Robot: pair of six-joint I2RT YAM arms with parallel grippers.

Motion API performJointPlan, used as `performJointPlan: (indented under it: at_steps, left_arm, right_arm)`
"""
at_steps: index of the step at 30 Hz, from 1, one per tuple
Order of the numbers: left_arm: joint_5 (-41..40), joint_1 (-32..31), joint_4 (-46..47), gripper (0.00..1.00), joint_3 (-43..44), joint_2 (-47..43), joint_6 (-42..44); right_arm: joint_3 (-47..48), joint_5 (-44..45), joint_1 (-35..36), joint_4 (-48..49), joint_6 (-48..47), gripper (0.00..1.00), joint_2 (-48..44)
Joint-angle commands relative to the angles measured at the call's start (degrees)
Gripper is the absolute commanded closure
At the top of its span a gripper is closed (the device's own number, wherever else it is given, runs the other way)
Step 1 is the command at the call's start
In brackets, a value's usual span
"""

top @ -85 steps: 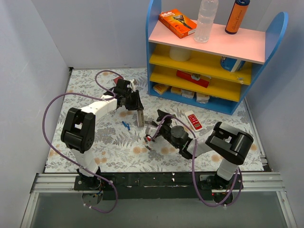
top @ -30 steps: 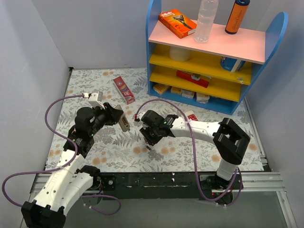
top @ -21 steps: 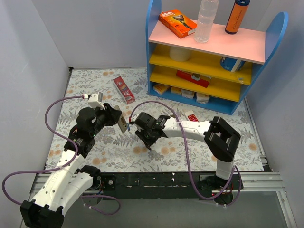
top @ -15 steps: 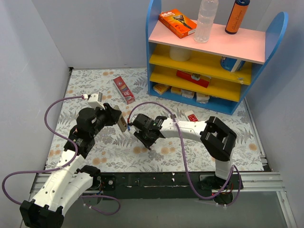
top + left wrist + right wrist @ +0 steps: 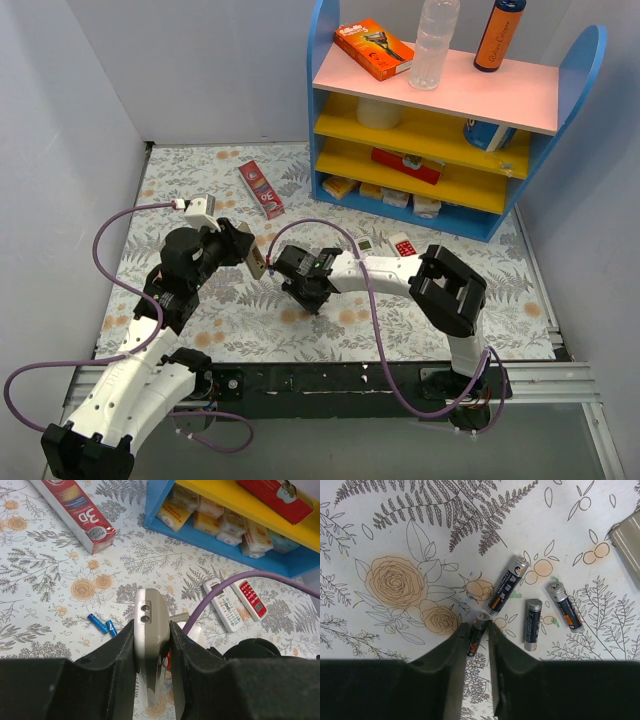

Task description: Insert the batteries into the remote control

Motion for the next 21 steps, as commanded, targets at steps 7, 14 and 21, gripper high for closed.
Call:
performJointPlan:
  at_steps: [7,14,21]
  left_arm:
    - [3.8,-0.3,2.8,1.00,-0.4,-1.1,-1.8]
    - [9.6,-0.4,5.7,1.00,-1.0,-0.3,-3.8]
    - [18.1,-0.4,14.1,1.00,-3.4,1.6,-8.8]
  right_arm:
    - [0.5,3.5,1.9,0.2,0.1,0.92,-1.8]
    - [-6.4,7.2,1.9,5.8,2.0,0.99,-13.8]
    - [-15.9,10.9,1.9,22.6,2.2,0.99,-31.7]
